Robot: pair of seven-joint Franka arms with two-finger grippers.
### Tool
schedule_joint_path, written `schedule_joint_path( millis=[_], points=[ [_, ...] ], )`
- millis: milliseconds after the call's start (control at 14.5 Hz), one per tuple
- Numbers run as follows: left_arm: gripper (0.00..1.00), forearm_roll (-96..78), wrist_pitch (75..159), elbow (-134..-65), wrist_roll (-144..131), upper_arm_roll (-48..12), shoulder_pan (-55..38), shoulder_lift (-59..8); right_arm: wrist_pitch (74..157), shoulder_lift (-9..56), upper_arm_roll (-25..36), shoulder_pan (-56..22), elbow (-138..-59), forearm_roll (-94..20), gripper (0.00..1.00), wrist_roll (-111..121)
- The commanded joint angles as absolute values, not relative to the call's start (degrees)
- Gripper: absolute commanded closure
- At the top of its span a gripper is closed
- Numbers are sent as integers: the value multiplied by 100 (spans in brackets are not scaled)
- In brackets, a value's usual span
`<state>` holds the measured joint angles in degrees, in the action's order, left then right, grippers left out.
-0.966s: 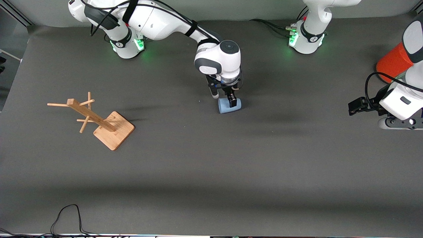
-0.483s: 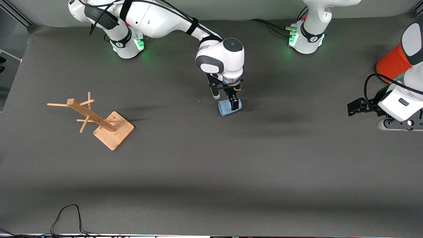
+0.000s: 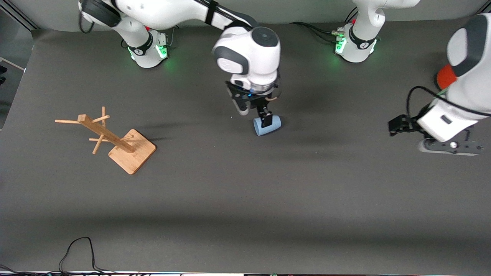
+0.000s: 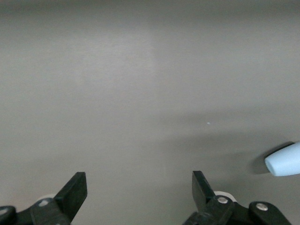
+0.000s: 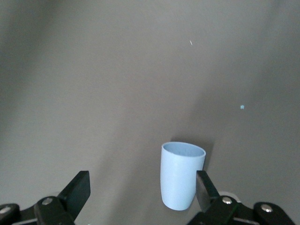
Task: Rotate and upright cup with both arms
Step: 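Withdraw the right gripper while the left gripper reaches toward the cup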
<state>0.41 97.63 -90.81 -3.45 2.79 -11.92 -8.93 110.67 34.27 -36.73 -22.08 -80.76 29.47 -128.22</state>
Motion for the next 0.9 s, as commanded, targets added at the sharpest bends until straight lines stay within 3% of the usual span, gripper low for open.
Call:
schedule_joint_path(
  millis=[0,207,483,690,828],
  points=[
    [0,79,9730,-8641,-754,352,-1694,-1282,10698,2735,-3736,-1505,-8200,2252,0,-11484],
    [0,193,9730,-8159,-1605,352,-2274,-1835,10573,2182,-3334,-1047,-8191,1462,0,-9893],
    [0,456,9764,-7305,-2573,360,-2855,-2784,10224,1320,-1814,-1072,-8209,-41,0,-7398],
    [0,684,9844,-6883,-3460,273,-3251,-3478,9915,968,-995,-1081,-8227,-264,0,-5797],
    [0,1043,9940,-6733,-4224,-191,-3305,-3821,9704,792,-538,-1064,-8227,-264,0,-4716]
  ],
)
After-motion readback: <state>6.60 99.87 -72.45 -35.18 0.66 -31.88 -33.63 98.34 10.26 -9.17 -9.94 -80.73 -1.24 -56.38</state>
